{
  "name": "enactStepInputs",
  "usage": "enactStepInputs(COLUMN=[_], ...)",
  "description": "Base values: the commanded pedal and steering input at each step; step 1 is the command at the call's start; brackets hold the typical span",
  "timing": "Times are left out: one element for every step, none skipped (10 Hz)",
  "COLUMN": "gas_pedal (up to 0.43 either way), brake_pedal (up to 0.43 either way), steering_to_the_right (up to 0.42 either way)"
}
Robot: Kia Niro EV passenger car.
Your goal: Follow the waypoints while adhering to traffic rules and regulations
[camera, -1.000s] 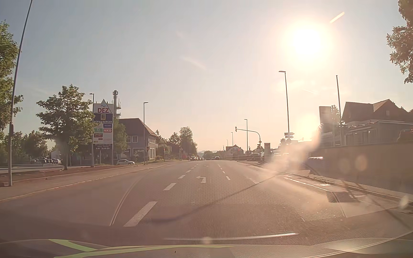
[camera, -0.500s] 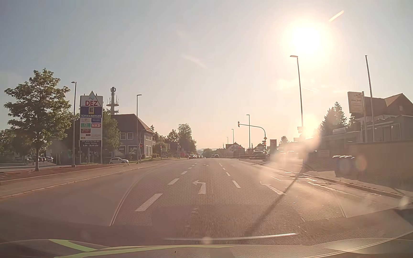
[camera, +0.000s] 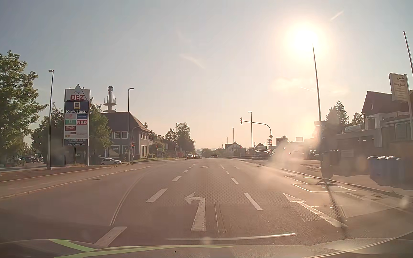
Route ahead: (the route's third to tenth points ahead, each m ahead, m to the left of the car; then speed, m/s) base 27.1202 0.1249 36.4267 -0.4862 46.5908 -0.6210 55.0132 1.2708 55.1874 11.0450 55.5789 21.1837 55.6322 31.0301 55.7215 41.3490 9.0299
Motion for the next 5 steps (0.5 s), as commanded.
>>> enactStepInputs(gas_pedal=[0.000,0.000,0.000,0.000,0.000], brake_pedal=[0.055,0.055,0.061,0.067,0.067], steering_to_the_right=[0.004,0.003,0.004,0.004,0.004])
